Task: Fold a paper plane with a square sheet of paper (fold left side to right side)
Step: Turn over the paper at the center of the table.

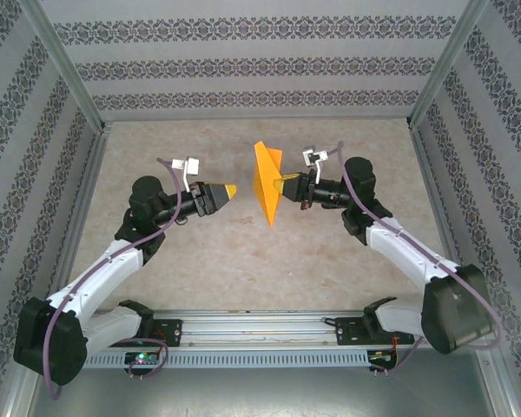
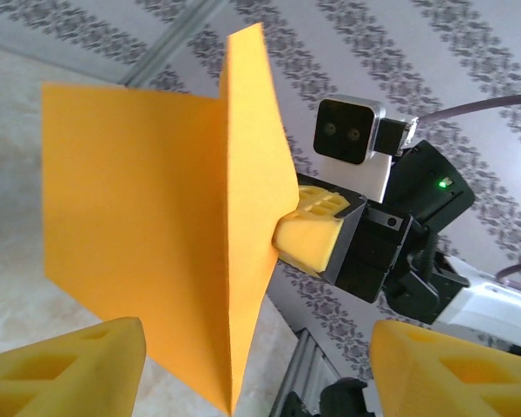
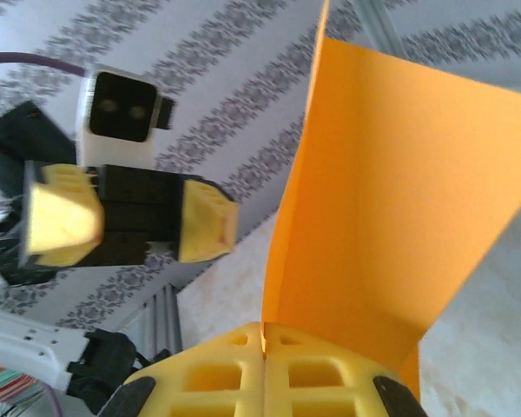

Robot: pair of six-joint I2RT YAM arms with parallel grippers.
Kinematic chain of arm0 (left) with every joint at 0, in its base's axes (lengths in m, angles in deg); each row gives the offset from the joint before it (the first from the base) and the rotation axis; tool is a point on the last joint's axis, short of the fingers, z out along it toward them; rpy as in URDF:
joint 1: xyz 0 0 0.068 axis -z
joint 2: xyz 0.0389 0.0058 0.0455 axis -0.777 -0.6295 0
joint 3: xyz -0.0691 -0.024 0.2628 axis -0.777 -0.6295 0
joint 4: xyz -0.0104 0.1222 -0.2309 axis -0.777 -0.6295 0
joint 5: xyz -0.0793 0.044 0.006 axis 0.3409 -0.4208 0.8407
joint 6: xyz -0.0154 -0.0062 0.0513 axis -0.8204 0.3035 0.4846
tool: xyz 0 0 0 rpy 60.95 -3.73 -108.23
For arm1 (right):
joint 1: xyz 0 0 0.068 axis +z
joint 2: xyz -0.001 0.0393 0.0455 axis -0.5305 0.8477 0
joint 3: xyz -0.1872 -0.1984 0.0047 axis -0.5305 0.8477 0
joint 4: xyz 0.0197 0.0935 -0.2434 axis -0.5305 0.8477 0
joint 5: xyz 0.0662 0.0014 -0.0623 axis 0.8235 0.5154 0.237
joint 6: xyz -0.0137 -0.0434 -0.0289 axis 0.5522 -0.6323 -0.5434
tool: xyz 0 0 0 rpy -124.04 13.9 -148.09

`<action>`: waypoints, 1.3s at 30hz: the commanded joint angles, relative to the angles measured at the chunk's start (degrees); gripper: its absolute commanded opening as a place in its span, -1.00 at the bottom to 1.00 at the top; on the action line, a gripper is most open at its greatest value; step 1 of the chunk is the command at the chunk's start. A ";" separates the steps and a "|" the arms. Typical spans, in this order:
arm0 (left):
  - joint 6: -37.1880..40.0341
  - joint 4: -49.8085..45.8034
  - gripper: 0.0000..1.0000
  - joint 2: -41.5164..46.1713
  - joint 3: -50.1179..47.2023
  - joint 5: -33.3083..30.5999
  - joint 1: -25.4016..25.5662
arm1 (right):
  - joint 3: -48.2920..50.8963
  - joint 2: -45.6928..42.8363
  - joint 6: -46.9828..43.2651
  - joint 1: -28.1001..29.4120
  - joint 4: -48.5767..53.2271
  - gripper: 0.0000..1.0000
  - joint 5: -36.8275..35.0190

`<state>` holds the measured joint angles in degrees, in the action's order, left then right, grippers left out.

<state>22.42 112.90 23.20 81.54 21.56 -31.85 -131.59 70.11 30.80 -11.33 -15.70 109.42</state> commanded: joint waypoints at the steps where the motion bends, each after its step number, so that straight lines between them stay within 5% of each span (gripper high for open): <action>1: -0.02 3.90 0.36 0.01 3.29 4.74 1.00 | -1.29 -1.59 2.19 1.06 -4.22 -1.00 3.70; 15: 2.01 5.34 0.26 -5.29 6.92 5.10 4.31 | -5.22 -1.22 4.22 7.10 -4.64 -1.00 3.79; 29: 2.04 6.63 -0.61 -5.93 7.08 3.65 4.86 | -4.71 -0.12 4.13 6.81 -4.04 -0.90 1.28; 39: 1.33 9.47 -0.96 -6.14 6.39 2.47 4.85 | -4.14 -1.80 4.74 5.12 -2.93 -0.62 0.16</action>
<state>23.93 116.83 17.12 87.07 24.29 -27.70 -135.37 69.98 35.61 -5.45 -17.93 110.18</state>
